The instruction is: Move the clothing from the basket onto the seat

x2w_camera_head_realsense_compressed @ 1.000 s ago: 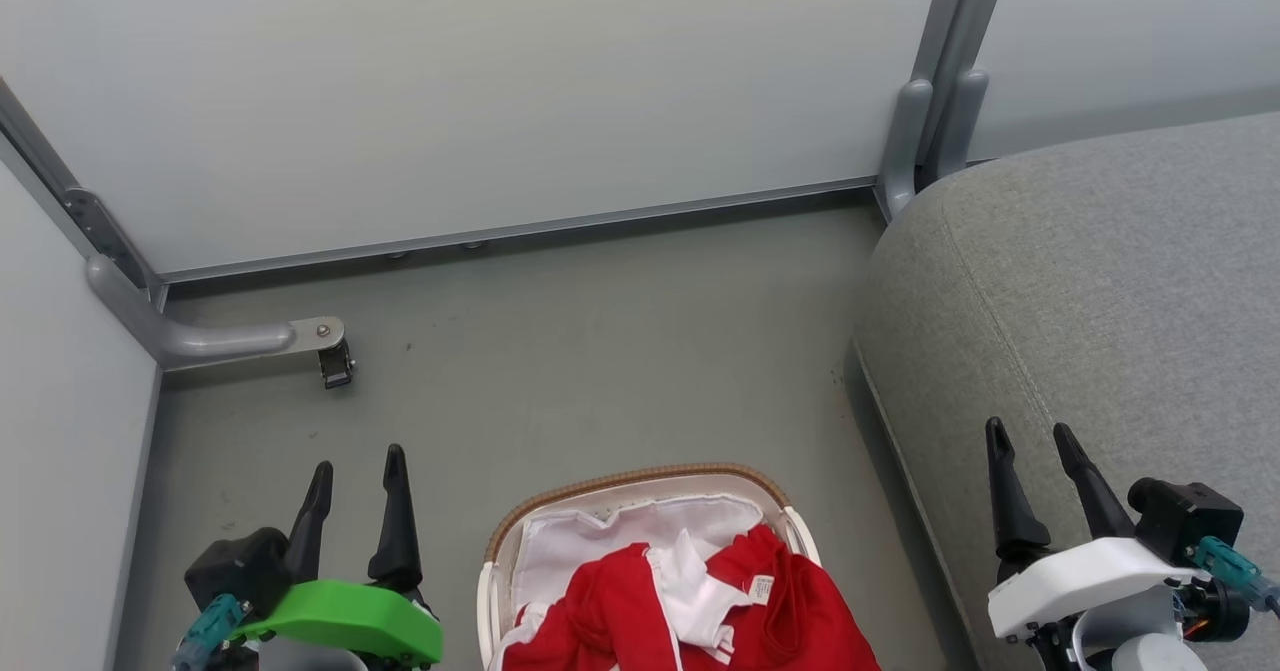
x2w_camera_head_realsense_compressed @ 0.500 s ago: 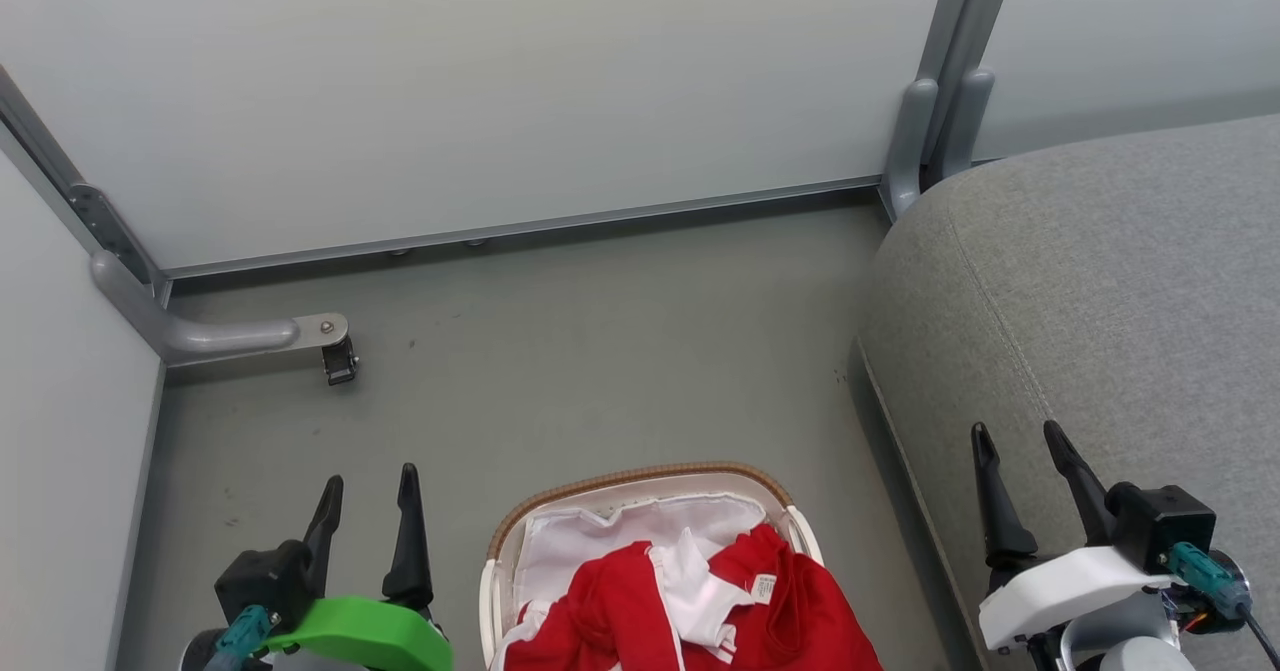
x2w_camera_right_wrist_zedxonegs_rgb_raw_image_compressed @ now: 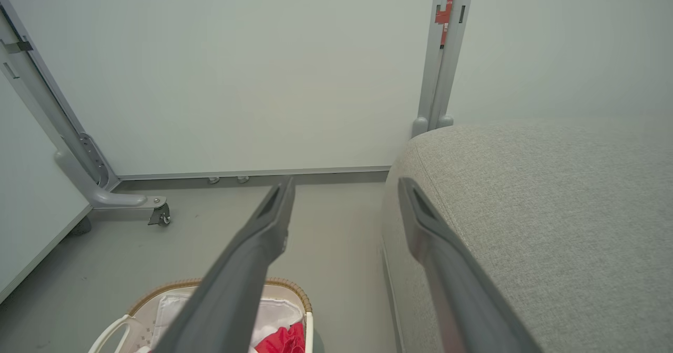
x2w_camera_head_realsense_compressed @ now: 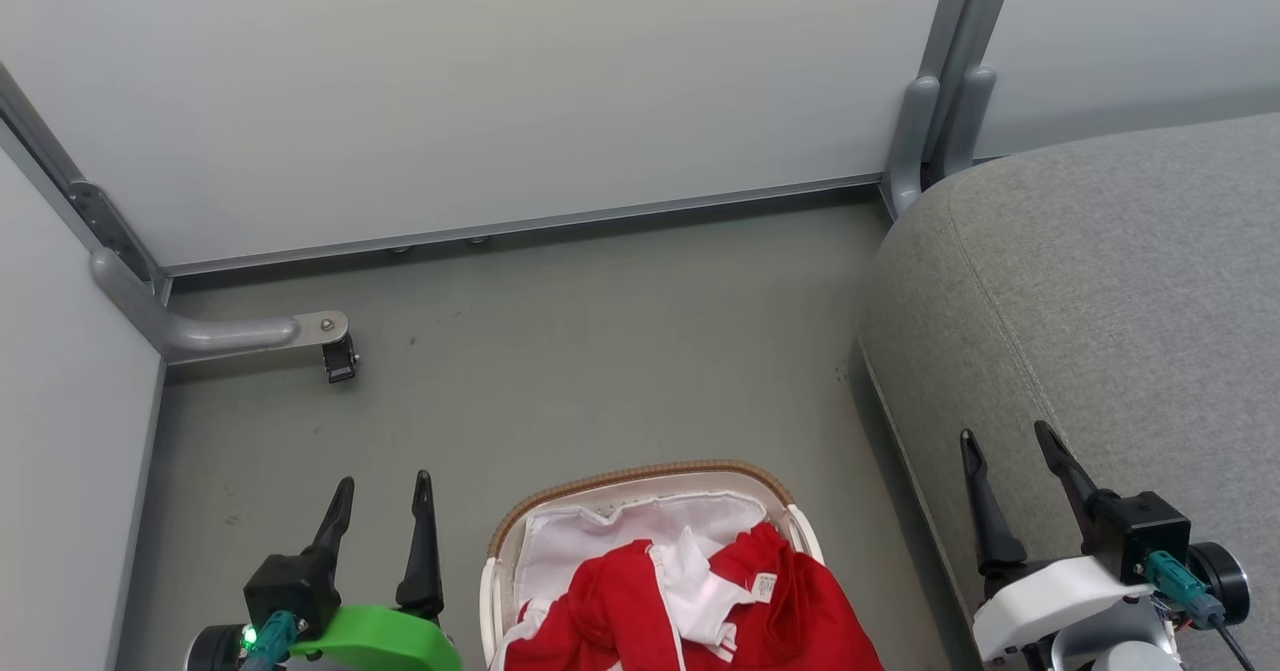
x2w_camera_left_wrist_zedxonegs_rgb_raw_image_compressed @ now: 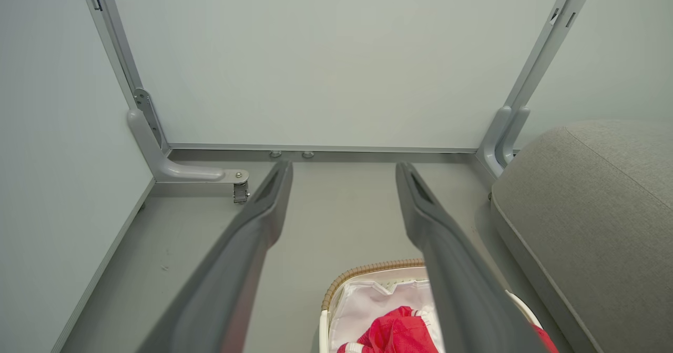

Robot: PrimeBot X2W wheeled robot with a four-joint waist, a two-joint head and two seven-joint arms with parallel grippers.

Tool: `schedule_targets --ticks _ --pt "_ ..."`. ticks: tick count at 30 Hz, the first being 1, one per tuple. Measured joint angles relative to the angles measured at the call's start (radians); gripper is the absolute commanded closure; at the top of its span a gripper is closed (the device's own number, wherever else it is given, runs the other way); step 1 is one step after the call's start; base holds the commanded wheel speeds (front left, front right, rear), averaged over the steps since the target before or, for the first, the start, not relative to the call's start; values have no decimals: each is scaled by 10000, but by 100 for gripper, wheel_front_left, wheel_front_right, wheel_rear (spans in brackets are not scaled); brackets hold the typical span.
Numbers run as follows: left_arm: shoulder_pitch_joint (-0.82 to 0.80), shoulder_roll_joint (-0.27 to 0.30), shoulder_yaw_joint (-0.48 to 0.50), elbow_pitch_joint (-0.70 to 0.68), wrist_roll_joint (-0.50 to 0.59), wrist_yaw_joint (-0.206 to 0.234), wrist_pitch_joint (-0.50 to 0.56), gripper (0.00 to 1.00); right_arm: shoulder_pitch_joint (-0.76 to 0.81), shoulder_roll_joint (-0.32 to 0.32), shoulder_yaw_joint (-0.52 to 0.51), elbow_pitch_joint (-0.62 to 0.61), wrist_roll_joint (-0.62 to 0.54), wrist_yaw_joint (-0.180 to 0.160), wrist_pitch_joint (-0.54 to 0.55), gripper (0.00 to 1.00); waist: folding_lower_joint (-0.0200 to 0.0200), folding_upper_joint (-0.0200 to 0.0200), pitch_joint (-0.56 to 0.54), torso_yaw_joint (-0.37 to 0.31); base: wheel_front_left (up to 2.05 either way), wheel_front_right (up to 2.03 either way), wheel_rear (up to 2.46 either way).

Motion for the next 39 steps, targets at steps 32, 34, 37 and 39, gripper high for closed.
schedule_targets --ticks 32,34,37,39 --pt "20 6 -176 111 420 2 -144 0 94 -6 94 12 -474 0 -115 0 0 0 58 -21 0 0 0" --pt "19 6 -242 115 439 -12 -144 0 94 -6 98 -23 -474 0 -115 0 0 0 105 -37 0 0 0" --pt "-19 8 -360 140 504 -73 -144 0 70 -6 77 -117 -476 0 -115 0 0 0 262 -66 0 0 0" --pt "-155 8 -431 196 552 -105 -144 0 -19 -6 38 -194 -476 0 -115 0 0 0 391 -89 0 0 0"
